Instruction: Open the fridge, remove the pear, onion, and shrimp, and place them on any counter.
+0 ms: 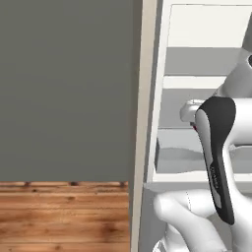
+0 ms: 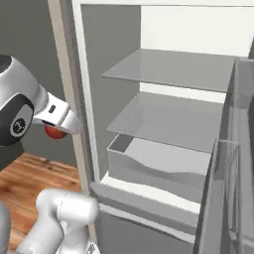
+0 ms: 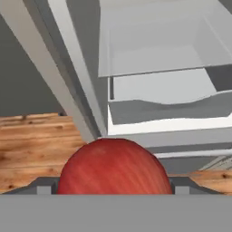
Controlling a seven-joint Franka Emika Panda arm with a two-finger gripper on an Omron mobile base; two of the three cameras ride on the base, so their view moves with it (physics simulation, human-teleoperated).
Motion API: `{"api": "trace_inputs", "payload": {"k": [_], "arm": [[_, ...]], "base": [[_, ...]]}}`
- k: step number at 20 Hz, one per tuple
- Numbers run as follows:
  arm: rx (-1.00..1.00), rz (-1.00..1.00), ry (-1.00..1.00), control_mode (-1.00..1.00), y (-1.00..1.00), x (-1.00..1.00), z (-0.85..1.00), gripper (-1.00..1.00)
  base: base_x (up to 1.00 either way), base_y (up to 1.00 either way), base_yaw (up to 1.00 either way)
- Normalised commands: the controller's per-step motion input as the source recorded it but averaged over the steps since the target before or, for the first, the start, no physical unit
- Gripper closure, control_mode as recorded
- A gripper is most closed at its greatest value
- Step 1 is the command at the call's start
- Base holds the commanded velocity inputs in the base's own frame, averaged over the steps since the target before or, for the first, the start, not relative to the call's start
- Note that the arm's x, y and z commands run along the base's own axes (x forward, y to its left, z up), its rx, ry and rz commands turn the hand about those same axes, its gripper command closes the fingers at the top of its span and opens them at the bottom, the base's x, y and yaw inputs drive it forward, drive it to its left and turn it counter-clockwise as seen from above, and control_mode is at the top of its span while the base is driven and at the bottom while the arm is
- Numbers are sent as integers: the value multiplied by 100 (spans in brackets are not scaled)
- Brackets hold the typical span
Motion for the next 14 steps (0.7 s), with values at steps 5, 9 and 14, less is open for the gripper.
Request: {"api": "trace_inputs", "payload": {"k": [5, 9, 14], "arm": [[0, 0, 0, 100, 0, 0, 0, 100], [0, 0, 0, 100, 0, 0, 0, 100], [0, 0, 0, 100, 0, 0, 0, 100]], "base": [[-15, 28, 100], [-11, 10, 100], [-4, 0, 100]]}}
